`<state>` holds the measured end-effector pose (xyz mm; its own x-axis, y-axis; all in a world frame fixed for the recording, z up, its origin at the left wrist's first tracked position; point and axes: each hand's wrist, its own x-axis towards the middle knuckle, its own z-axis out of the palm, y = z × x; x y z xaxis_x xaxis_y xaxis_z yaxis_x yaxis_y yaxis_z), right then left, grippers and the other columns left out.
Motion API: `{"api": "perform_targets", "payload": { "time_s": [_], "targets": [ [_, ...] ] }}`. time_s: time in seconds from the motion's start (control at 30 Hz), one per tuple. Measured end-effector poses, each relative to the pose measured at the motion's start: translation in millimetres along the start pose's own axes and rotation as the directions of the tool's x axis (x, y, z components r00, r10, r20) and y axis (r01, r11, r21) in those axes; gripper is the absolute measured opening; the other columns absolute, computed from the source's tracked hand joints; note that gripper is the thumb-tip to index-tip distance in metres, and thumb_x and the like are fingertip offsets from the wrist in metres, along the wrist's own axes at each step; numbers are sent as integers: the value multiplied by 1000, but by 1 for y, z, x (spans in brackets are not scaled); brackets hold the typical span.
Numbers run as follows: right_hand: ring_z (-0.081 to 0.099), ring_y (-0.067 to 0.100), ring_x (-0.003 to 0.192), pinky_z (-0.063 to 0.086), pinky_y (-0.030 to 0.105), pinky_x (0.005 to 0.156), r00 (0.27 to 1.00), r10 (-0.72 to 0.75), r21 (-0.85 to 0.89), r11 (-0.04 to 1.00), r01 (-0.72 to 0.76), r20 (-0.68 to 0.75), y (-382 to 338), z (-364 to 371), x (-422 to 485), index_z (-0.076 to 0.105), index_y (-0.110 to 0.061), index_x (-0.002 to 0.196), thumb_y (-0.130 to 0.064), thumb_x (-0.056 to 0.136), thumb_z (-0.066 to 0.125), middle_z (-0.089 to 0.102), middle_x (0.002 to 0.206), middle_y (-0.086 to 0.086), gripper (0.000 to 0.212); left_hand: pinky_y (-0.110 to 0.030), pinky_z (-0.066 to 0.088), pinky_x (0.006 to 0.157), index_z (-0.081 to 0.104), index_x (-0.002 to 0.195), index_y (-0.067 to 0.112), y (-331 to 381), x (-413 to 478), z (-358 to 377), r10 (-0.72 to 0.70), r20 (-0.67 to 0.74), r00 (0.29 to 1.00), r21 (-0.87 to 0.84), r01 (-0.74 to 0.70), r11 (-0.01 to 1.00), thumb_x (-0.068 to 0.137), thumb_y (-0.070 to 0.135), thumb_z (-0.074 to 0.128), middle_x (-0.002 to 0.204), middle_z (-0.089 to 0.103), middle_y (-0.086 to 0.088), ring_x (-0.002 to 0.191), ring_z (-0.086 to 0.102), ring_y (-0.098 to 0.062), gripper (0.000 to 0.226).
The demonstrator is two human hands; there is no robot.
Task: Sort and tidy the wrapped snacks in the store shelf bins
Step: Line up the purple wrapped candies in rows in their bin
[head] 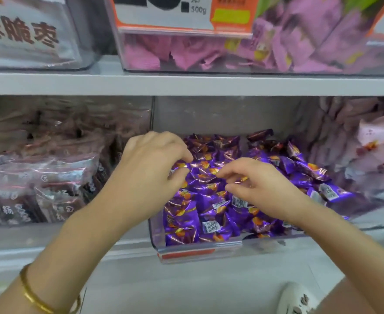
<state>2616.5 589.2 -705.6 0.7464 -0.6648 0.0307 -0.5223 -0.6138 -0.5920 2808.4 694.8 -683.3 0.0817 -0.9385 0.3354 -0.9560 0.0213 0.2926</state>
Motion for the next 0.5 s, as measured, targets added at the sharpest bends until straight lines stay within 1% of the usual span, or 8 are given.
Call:
{"api": "perform_targets", "payload": {
  "time_s": [0.07,0.13,0.2,0.27,0.33,0.37,0.43,0.5],
  "targets": [
    [59,0,89,48,12,76,1000,-1,2,1000,1,0,6,-5,-5,64,-25,109,-10,88,60,53,97,-19,27,-25,24,84,68,90,26,1,-2,0,24,-18,1000,50,-23,998,78,34,46,99,63,10,94,54,-15,27],
    [59,-2,89,47,12,76,1000,-8,-3,1000,8,-10,13,-13,-13,65,-25,109,-10,88,59,56,101,-14,26,-32,39,80,69,86,23,7,-3,-2,44,-7,999,143,-42,989,77,34,46,93,65,6,86,60,-22,27],
    [58,-2,89,46,12,78,1000,-14,-11,1000,14,-22,19,-20,-22,66,-24,107,-12,87,59,57,99,-14,24,-38,49,71,70,81,19,17,-1,-5,48,12,999,224,-49,973,73,28,54,87,66,3,78,63,-26,20],
    [59,1,89,47,20,82,999,-17,16,1000,18,-39,25,-25,-31,67,-22,104,-12,86,61,59,97,-13,22,-40,54,64,70,78,18,32,3,-6,52,52,997,271,-64,960,69,26,58,84,66,2,74,63,-27,16],
    [59,2,88,48,21,82,997,-22,64,998,26,-69,31,-31,-40,68,-23,102,-11,86,61,59,95,-14,21,-41,55,62,70,78,19,47,8,-3,69,108,992,292,-98,951,71,30,55,85,66,3,75,63,-26,20],
    [59,2,87,48,21,82,996,-24,64,997,30,-91,34,-34,-44,68,-25,100,-10,86,61,60,95,-13,22,-41,55,65,70,81,20,55,10,-1,71,143,987,278,-109,954,74,33,52,87,66,4,79,62,-25,24],
    [60,4,86,48,20,82,988,-16,44,999,23,-155,41,-44,-50,69,-26,100,-8,87,60,62,96,-10,23,-43,52,78,70,93,21,68,15,3,65,199,978,213,-108,971,80,36,47,100,65,5,93,58,-23,31],
    [61,6,84,48,18,80,979,11,47,999,-1,-202,46,-54,-54,69,-24,100,-6,87,59,63,98,-8,24,-41,44,92,65,109,23,68,21,8,31,233,972,198,-79,977,89,33,48,115,58,7,107,50,-20,28]
  ]
}}
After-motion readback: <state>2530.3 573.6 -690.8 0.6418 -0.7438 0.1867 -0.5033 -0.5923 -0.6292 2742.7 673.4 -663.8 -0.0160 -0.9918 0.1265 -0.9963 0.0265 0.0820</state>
